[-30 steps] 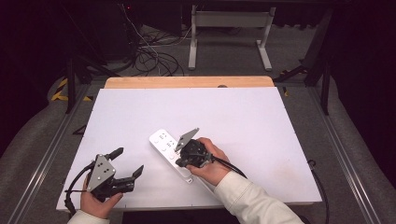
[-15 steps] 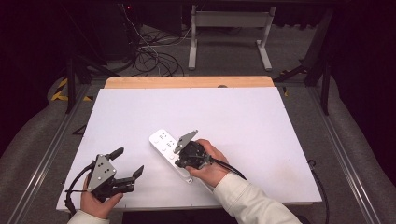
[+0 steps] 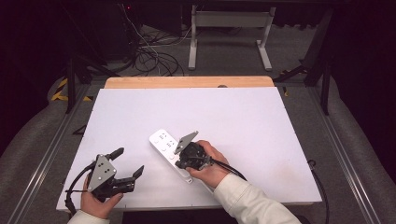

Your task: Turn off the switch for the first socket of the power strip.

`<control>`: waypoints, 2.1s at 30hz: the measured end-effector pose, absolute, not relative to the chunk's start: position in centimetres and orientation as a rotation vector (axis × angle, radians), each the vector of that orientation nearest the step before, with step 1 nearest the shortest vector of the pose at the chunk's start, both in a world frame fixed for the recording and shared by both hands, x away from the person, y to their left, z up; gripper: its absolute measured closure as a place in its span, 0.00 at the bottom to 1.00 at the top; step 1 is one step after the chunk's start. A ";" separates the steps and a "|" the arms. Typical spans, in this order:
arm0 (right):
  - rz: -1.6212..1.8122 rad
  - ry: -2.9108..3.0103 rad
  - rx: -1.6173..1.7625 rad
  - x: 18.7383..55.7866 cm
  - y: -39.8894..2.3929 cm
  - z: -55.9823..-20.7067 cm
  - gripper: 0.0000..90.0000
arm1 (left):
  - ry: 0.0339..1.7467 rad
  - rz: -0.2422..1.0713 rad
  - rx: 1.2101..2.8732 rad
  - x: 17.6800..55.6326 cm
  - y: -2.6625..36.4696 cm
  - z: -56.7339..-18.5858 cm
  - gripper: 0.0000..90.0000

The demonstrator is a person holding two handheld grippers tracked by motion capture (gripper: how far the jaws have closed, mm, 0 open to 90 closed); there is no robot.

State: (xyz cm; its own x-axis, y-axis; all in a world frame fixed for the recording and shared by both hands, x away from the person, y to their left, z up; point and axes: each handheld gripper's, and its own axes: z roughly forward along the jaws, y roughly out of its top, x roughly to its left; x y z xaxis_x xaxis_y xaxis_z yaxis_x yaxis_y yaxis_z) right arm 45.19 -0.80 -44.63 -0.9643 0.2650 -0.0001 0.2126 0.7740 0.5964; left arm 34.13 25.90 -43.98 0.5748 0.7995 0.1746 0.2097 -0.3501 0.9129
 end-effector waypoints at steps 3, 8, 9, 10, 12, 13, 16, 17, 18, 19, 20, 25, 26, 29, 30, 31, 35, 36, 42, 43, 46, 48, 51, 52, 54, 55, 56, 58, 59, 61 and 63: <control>0.964 2.884 0.396 45.2 -0.8 -44.7 1.00 | 0.820 0.783 1.862 34.1 25.9 -44.0 0.17; 0.960 2.883 0.396 45.3 -0.8 -44.7 1.00 | 0.821 0.783 1.861 34.1 25.9 -44.0 0.17; 0.962 2.883 0.396 45.3 -0.8 -44.7 1.00 | 0.821 0.783 1.861 34.1 25.9 -44.0 0.17; 0.961 2.884 0.398 45.3 -0.8 -44.7 1.00 | 0.820 0.784 1.864 34.2 25.9 -44.0 0.17; 0.963 2.891 0.400 45.4 -0.8 -44.7 1.00 | 0.820 0.783 1.865 34.2 25.9 -44.0 0.17; 0.964 2.893 0.399 45.4 -0.8 -44.7 1.00 | 0.819 0.783 1.865 34.2 25.9 -44.0 0.17; 0.964 2.894 0.409 45.4 -0.8 -44.7 1.00 | 0.825 0.775 1.859 34.2 25.8 -44.0 0.17; 0.964 2.894 0.408 45.4 -0.8 -44.7 1.00 | 0.826 0.775 1.858 34.2 25.8 -44.0 0.17; 0.961 2.894 0.404 45.4 -0.8 -44.7 1.00 | 0.822 0.781 1.862 34.2 25.9 -44.0 0.17; 0.961 2.894 0.404 45.4 -0.8 -44.7 1.00 | 0.821 0.782 1.863 34.2 25.9 -44.0 0.17; 0.958 2.894 0.403 45.4 -0.8 -44.7 1.00 | 0.822 0.781 1.863 34.2 25.9 -44.0 0.17; 0.958 2.901 0.413 45.5 -0.8 -44.7 1.00 | 0.825 0.777 1.860 34.2 25.8 -44.1 0.17; 0.961 2.901 0.413 45.5 -0.8 -44.7 1.00 | 0.825 0.777 1.859 34.2 25.8 -44.1 0.17; 0.963 2.907 0.411 45.6 -0.8 -44.7 1.00 | 0.821 0.782 1.864 34.2 25.8 -44.0 0.17; 0.964 2.907 0.412 45.6 -0.8 -44.7 1.00 | 0.821 0.783 1.864 34.2 25.8 -44.0 0.17; 0.964 2.907 0.413 45.6 -0.8 -44.7 1.00 | 0.820 0.783 1.864 34.2 25.8 -44.0 0.17; 0.966 2.902 0.416 45.5 -0.8 -44.7 1.00 | 0.821 0.782 1.866 34.2 25.8 -44.0 0.17; 0.962 2.901 0.412 45.4 -0.8 -44.7 1.00 | 0.821 0.782 1.866 34.2 25.8 -44.0 0.17; 0.949 2.905 0.409 45.5 -0.7 -44.6 1.00 | 0.824 0.782 1.863 34.1 25.7 -44.1 0.17; 0.949 2.905 0.411 45.5 -0.7 -44.6 1.00 | 0.820 0.789 1.868 34.2 25.8 -44.0 0.17; 0.956 2.906 0.417 45.5 -0.7 -44.7 1.00 | 0.821 0.788 1.869 34.2 25.8 -44.1 0.17; 0.957 2.904 0.415 45.5 -0.7 -44.7 1.00 | 0.820 0.788 1.868 34.2 25.8 -44.1 0.17; 0.950 2.898 0.408 45.4 -0.7 -44.7 1.00 | 0.820 0.789 1.867 34.2 25.8 -44.1 0.17; 0.951 2.898 0.409 45.4 -0.7 -44.7 1.00 | 0.821 0.788 1.868 34.2 25.8 -44.1 0.17; 0.951 2.901 0.413 45.5 -0.7 -44.7 1.00 | 0.820 0.789 1.868 34.2 25.8 -44.1 0.17; 0.952 2.903 0.415 45.5 -0.7 -44.7 1.00 | 0.821 0.790 1.869 34.2 25.8 -44.1 0.17; 0.951 2.905 0.414 45.5 -0.7 -44.7 1.00 | 0.821 0.789 1.868 34.2 25.8 -44.1 0.17; 0.940 2.900 0.421 45.4 -0.7 -44.7 1.00 | 0.821 0.790 1.869 34.2 25.8 -44.1 0.17; 0.942 2.898 0.419 45.5 -0.6 -44.8 1.00 | 0.822 0.786 1.869 34.2 25.7 -44.1 0.17; 0.945 2.904 0.434 45.6 -0.7 -44.8 1.00 | 0.819 0.790 1.872 34.2 25.8 -44.1 0.17; 0.946 2.907 0.424 45.6 -0.7 -44.7 1.00 | 0.821 0.790 1.870 34.2 25.8 -44.1 0.17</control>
State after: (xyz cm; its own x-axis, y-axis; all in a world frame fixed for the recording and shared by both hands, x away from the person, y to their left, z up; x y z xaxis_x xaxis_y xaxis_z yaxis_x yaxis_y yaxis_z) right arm 45.57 -0.71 -44.74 -0.9608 0.2756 0.0315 0.2414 0.7746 0.5846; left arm 34.18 25.77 -44.06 0.5723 0.7997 0.1814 0.2119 -0.3579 0.9094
